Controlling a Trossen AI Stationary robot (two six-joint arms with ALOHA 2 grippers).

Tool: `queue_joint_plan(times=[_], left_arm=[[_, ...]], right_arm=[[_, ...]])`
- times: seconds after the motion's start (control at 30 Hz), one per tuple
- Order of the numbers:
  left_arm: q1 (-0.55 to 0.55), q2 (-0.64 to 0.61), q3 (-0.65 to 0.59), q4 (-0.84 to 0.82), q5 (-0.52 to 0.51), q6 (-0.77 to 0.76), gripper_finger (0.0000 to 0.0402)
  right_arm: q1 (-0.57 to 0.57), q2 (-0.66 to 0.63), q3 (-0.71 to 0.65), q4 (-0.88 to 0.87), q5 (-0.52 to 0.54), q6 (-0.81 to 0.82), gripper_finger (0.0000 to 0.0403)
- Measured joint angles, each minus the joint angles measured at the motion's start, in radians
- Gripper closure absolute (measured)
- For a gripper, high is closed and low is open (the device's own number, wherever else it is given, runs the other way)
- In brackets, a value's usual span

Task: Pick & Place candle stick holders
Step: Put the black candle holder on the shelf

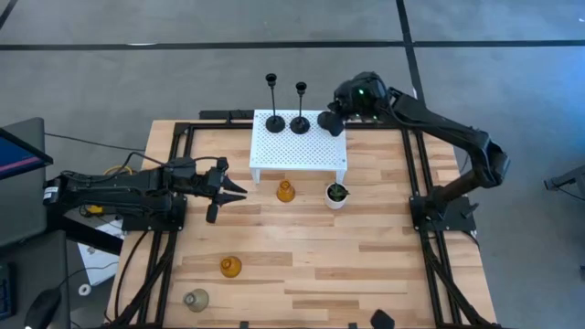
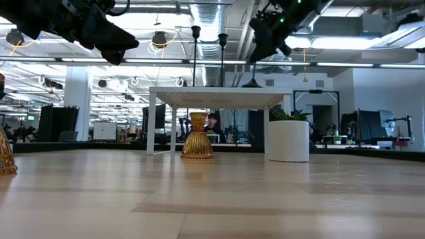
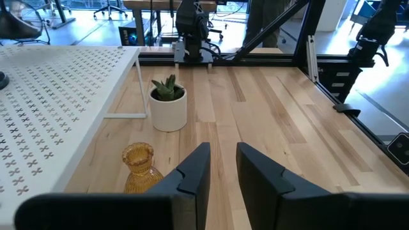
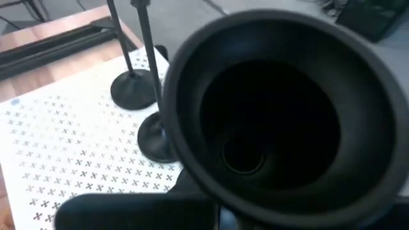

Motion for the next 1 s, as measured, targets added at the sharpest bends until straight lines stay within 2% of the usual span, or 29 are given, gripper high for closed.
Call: queue_joint_plan(times=[0.23,0.47,1.0], left_arm=[[0.0,0.0,0.0,0.0,0.0,0.0,0.0325],[0.0,0.0,0.0,0.0,0.0,0.0,0.0325],[0.0,0.0,0.0,0.001,0.0,0.0,0.0325]], right_arm=[[-0.042,0.017,0.005,0.004,-0.095,-0.002,0.0403],[-0.05,0.016,0.005,-0.001,-0.144,-0.01,0.0403],[-0.03,0.016,0.005,-0.002,-0.134,0.001,0.0403]])
